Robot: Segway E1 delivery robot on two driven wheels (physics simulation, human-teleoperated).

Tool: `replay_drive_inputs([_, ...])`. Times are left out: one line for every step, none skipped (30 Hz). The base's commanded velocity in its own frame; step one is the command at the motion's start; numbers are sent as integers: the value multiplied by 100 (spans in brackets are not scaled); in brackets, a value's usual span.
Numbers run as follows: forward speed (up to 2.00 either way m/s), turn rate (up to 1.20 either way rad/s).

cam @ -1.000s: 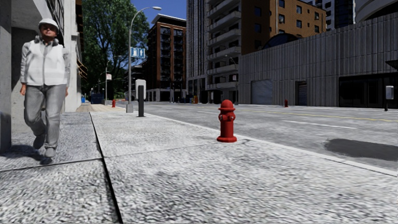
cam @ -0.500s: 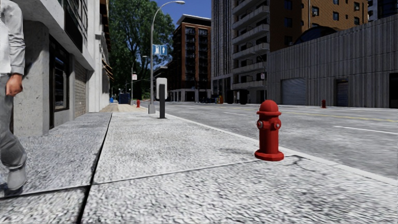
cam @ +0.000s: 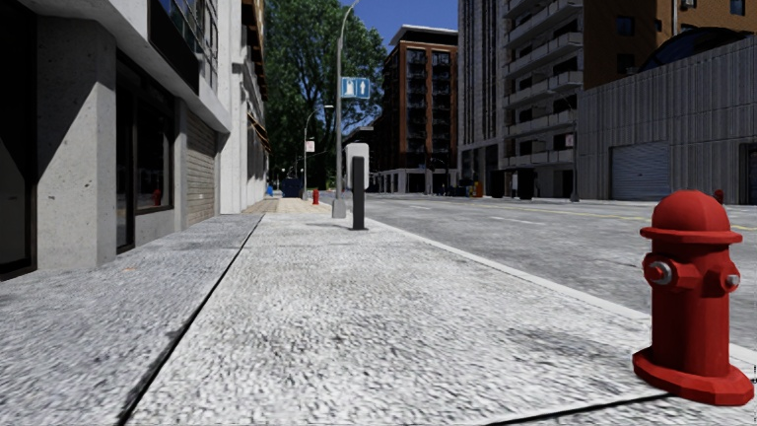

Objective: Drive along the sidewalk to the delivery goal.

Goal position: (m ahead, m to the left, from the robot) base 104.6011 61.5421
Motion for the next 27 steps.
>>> replay_drive_inputs([200,43])
replay_drive_inputs([200,43])
replay_drive_inputs([200,43])
replay_drive_inputs([200,43])
replay_drive_inputs([200,43])
replay_drive_inputs([200,43])
replay_drive_inputs([200,43])
replay_drive_inputs([200,43])
replay_drive_inputs([200,43])
replay_drive_inputs([200,43])
replay_drive_inputs([200,43])
replay_drive_inputs([200,43])
replay_drive_inputs([200,43])
replay_drive_inputs([200,43])
replay_drive_inputs([200,43])
replay_drive_inputs([200,43])
replay_drive_inputs([200,43])
replay_drive_inputs([200,43])
replay_drive_inputs([200,43])
replay_drive_inputs([200,43])
replay_drive_inputs([200,43])
replay_drive_inputs([200,39])
replay_drive_inputs([200,0])
replay_drive_inputs([200,0])
replay_drive_inputs([200,0])
replay_drive_inputs([200,0])
replay_drive_inputs([200,0])
